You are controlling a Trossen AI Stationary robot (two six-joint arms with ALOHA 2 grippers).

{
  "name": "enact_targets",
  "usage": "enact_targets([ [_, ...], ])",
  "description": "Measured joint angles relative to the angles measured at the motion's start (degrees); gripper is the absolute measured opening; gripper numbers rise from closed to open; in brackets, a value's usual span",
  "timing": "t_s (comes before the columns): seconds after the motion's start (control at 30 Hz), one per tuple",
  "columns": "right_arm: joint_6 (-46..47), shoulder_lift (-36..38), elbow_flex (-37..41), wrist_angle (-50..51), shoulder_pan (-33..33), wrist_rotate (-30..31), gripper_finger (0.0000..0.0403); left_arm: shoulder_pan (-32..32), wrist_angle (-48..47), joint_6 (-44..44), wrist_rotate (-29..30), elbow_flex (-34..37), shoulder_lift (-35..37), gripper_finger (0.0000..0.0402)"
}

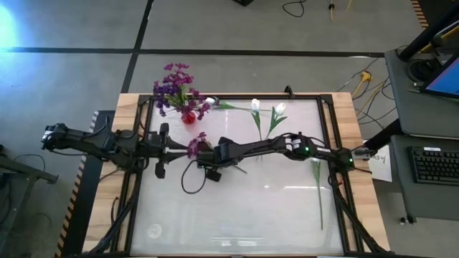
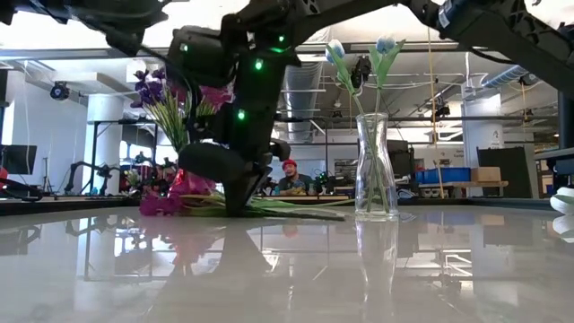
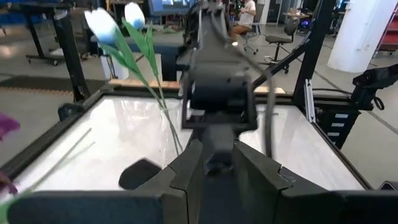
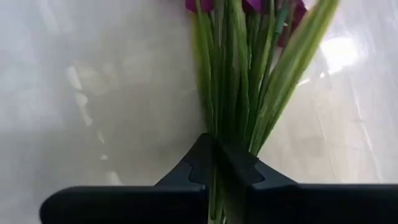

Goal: Sort flowers into vase by color
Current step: Put the light purple flower into the red vase

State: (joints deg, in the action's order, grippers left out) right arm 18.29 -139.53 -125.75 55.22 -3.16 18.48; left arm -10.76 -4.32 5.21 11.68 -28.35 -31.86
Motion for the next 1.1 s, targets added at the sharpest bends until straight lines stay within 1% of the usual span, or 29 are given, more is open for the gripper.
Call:
enact_targets([
  [0.27, -1.56, 3.08, 0.04, -0.24, -3.92, -4.38, 0.0010, -0.01, 0.20, 1.10, 0.00, 0.07, 0.29, 0.0076],
  [0.47, -2.19, 6.54, 0.04, 0.21, -8.23, -4.38, 0.0010, 0.00, -0.26, 0.09, 0.00, -0.07, 1.78, 0.0076],
  [0.6, -3.29, 8.80, 0.02, -0.11, -10.53, -4.59, 0.0009, 0.00, -2.24, -0.09, 0.00, 0.28, 3.14, 0.0076],
  [0.8, -5.42, 11.54, 0.57, 1.97, -12.92, -5.28, 0.0009, 0.00, -3.38, -0.47, -0.04, 3.27, 6.15, 0.0076],
  [0.9, -6.56, 13.66, 1.57, 1.96, -13.56, -7.28, 0.0009, -0.01, -3.33, 0.08, -0.17, 5.44, 8.14, 0.0076],
  [1.0, -9.03, 15.73, 2.93, 0.81, -14.54, -9.55, 0.0009, -0.02, -3.26, 2.11, -0.20, 7.86, 10.02, 0.0076],
  [1.1, -11.35, 17.95, 5.49, -2.71, -15.89, -9.87, 0.0009, -0.02, -1.23, 3.27, -0.95, 10.88, 11.56, 0.0076],
])
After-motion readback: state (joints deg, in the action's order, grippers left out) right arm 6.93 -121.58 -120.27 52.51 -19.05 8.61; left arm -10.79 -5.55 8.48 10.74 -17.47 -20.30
